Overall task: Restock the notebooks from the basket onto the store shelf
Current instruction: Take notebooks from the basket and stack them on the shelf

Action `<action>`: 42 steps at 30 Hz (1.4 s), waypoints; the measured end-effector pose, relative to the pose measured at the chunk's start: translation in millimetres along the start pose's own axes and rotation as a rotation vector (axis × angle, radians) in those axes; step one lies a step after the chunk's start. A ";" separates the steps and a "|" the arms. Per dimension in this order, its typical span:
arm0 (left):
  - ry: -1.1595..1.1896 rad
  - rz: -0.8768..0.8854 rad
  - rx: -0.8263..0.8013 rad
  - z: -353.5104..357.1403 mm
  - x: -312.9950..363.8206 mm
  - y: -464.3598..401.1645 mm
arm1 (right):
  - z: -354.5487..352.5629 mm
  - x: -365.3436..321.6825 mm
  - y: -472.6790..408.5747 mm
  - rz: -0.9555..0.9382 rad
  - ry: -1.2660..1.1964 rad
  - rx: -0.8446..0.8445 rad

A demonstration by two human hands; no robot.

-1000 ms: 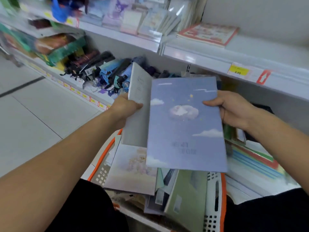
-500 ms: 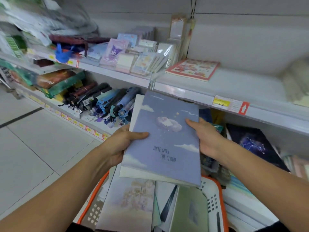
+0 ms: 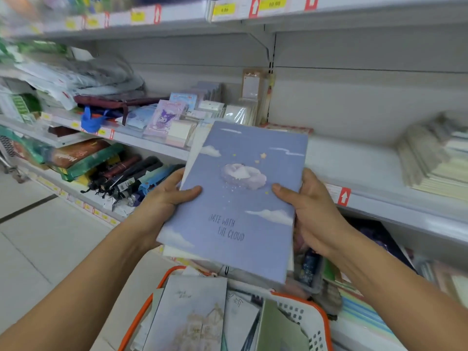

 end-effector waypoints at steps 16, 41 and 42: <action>-0.679 0.041 0.148 81.0 30.5 -229.4 | -84.4 -38.3 -203.4 0.321 0.101 0.325; -1.344 0.223 0.155 59.8 22.1 -276.6 | -107.5 -13.8 -243.2 0.190 1.089 -0.051; -1.347 0.220 0.154 59.3 21.8 -277.3 | -108.1 -15.2 -242.6 0.210 1.136 -0.061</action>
Point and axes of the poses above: each hand's wrist, its own y-axis away from the middle knuckle, its own z-axis out of the palm, x = y × z, the point moved 2 cm from there along -y, towards the middle knuckle
